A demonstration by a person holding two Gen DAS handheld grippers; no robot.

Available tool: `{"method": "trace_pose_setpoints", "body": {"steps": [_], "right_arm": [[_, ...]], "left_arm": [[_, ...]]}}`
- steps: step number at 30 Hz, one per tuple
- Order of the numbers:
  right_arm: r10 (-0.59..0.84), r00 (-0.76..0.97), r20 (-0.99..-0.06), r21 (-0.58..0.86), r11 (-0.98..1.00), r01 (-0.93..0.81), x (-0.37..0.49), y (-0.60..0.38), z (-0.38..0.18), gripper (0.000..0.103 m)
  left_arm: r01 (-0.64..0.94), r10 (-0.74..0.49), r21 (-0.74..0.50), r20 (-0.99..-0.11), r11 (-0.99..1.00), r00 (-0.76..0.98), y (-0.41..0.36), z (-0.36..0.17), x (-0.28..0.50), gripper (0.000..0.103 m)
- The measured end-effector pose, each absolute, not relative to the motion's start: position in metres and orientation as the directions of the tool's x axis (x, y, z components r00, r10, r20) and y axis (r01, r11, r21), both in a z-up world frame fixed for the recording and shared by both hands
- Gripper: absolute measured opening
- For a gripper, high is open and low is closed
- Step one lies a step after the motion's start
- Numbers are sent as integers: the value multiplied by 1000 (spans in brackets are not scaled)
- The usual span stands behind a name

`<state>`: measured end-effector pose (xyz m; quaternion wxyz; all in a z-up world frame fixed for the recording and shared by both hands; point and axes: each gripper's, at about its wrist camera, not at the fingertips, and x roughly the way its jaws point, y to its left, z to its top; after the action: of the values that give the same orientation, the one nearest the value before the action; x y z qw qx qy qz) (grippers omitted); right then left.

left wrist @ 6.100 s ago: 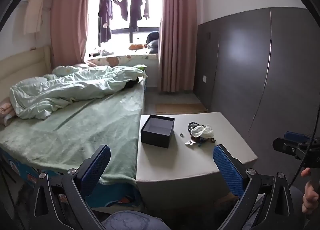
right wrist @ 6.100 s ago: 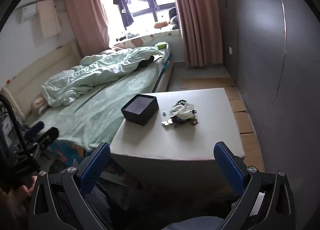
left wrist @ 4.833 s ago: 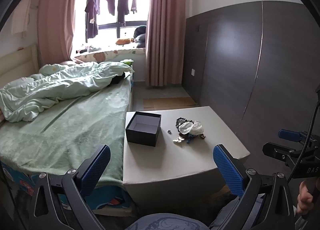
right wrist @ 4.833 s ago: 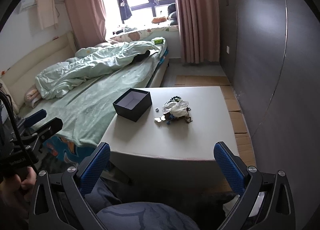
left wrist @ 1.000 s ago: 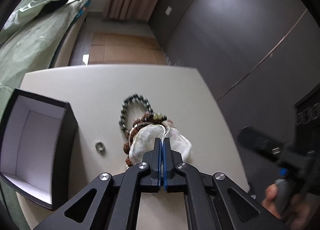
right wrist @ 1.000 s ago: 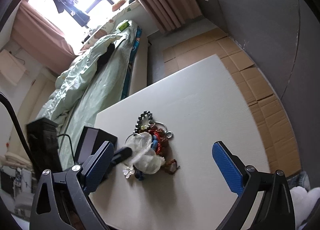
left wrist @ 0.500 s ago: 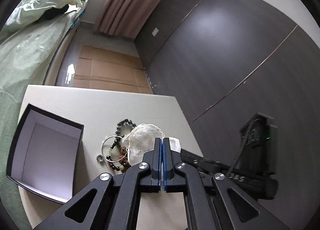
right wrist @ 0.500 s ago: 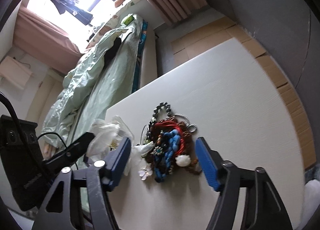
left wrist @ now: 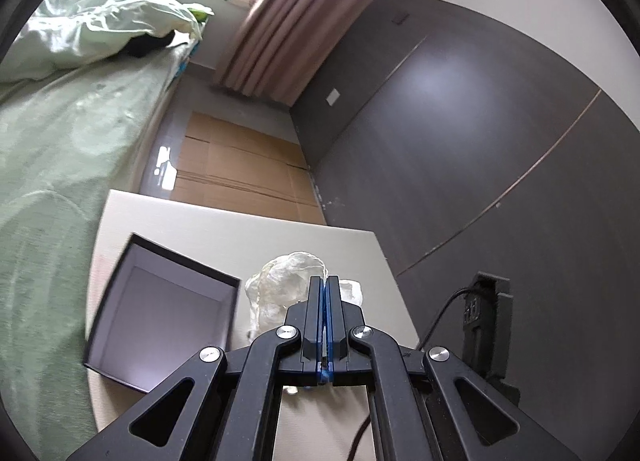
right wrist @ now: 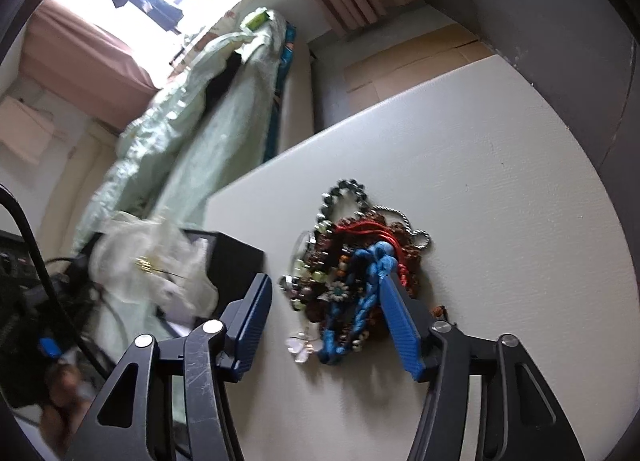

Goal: Organize jewelry
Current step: 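Lift the white pouch with the left tool while the right tool grasps the blue beaded bracelet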

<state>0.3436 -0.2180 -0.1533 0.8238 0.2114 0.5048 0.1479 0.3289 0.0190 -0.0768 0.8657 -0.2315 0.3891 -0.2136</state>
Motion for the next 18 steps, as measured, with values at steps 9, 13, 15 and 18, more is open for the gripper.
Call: {"method": "trace_pose_setpoints", "body": {"steps": [9,13,15,18], "right_arm": [[432,411,-803,479,878,12,338,-219,-164,44],[437,389,-811,491,870,48,334,-223,-172,43],[447,378,-811,503,863,58,335,-223,-177,41],[431,387,-815,491,868,68,336,-223,-177,23]], "left_arm": [[173,-536,-563,-580,808,614,30,-76,325,0],[167,-531,-562,-581,810,616,31,-74,321,0],[163,-527,-561,-582,811,619,33,-74,320,0],[153,-513,-555,-583,818,630,37,-70,318,0]]}}
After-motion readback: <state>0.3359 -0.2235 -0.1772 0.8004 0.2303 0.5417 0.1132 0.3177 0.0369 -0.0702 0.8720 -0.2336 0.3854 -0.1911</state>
